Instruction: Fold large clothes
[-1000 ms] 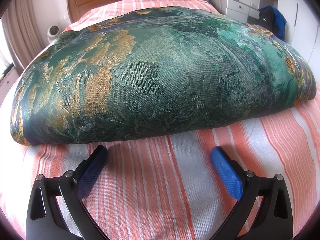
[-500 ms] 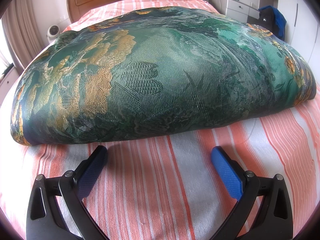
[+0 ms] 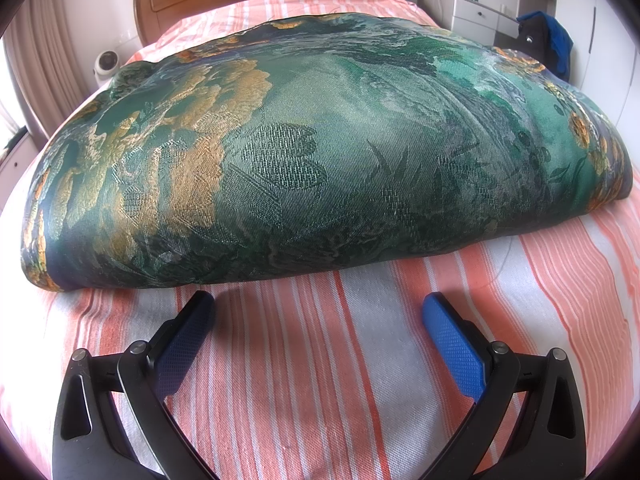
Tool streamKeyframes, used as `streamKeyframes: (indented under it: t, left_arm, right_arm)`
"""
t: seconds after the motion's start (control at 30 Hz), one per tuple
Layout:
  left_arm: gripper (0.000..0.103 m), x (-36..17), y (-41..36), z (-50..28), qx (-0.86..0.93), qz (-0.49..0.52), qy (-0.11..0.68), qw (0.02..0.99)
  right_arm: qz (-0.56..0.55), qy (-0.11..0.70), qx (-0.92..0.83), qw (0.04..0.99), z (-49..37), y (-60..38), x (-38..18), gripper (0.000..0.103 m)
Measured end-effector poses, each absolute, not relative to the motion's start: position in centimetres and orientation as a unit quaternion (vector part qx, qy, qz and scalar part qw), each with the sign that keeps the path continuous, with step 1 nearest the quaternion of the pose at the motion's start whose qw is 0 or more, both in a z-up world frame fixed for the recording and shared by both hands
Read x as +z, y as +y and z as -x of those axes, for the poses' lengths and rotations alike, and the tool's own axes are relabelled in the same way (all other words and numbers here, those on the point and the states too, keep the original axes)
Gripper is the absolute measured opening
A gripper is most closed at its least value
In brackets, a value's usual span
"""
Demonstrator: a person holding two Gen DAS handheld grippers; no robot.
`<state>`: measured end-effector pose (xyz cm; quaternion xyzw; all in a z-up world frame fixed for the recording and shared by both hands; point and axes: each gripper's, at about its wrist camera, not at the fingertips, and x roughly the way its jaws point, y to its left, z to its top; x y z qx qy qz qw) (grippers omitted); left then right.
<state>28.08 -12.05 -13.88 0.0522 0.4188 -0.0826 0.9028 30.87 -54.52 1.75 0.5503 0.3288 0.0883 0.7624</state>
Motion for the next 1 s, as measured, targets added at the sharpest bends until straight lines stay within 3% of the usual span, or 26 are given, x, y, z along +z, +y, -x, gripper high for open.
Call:
streamKeyframes:
  t: [1.0]
  left_arm:
    - [0.103, -13.9, -12.0, -28.1, -0.083, -0.052, 0.419, 0.903]
  right_arm:
    - [-0.326, 0.444, 0.014, 0.835, -23.5, -54.8, -7.5, 0.090]
